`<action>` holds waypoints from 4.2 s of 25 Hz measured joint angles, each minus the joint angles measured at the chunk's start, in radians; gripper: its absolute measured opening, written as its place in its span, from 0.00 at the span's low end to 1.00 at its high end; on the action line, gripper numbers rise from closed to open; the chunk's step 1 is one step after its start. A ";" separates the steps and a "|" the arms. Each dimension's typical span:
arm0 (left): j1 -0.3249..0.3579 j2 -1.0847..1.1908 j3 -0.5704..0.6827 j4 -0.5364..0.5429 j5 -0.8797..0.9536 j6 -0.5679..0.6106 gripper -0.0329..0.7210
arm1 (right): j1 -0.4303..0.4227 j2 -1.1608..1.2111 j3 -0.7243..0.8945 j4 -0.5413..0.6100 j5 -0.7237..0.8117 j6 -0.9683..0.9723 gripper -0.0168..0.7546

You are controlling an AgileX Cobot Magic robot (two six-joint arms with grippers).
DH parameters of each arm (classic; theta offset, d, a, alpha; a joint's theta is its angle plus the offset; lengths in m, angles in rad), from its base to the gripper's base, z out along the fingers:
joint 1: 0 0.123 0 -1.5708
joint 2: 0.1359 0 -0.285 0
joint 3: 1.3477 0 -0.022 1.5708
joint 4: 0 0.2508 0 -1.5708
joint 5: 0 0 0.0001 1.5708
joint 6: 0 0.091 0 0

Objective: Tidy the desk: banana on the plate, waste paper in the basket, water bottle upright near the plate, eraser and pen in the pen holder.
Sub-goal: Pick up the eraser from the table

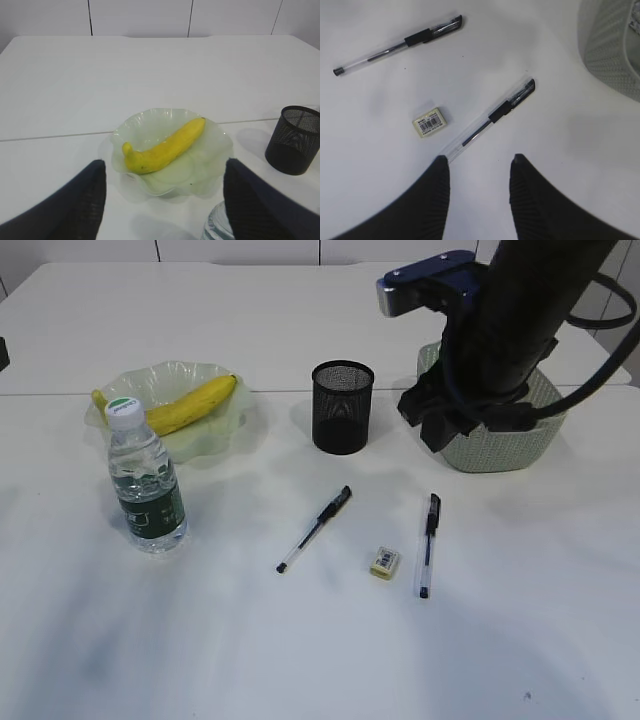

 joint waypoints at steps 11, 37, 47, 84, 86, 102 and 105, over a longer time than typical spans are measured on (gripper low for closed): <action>0.000 0.000 0.000 0.000 -0.002 0.000 0.72 | 0.000 0.030 -0.003 -0.002 -0.066 -0.265 0.41; 0.000 0.000 0.000 0.000 -0.002 0.000 0.68 | 0.009 0.198 -0.009 0.130 -0.064 -0.486 0.41; 0.000 0.000 0.000 0.000 -0.002 0.000 0.66 | 0.025 0.265 -0.009 0.161 -0.046 -0.540 0.44; 0.000 0.000 0.000 0.000 0.019 0.000 0.61 | 0.063 0.422 -0.096 0.092 -0.097 -0.524 0.46; 0.000 0.000 0.000 0.000 0.020 0.000 0.60 | 0.063 0.428 -0.100 0.087 -0.082 -0.520 0.46; 0.000 0.000 0.000 0.000 0.021 0.000 0.56 | 0.063 0.428 -0.100 0.071 -0.032 -0.501 0.46; 0.000 0.000 0.000 0.000 0.021 0.000 0.56 | 0.063 0.428 -0.100 0.071 -0.032 -0.501 0.46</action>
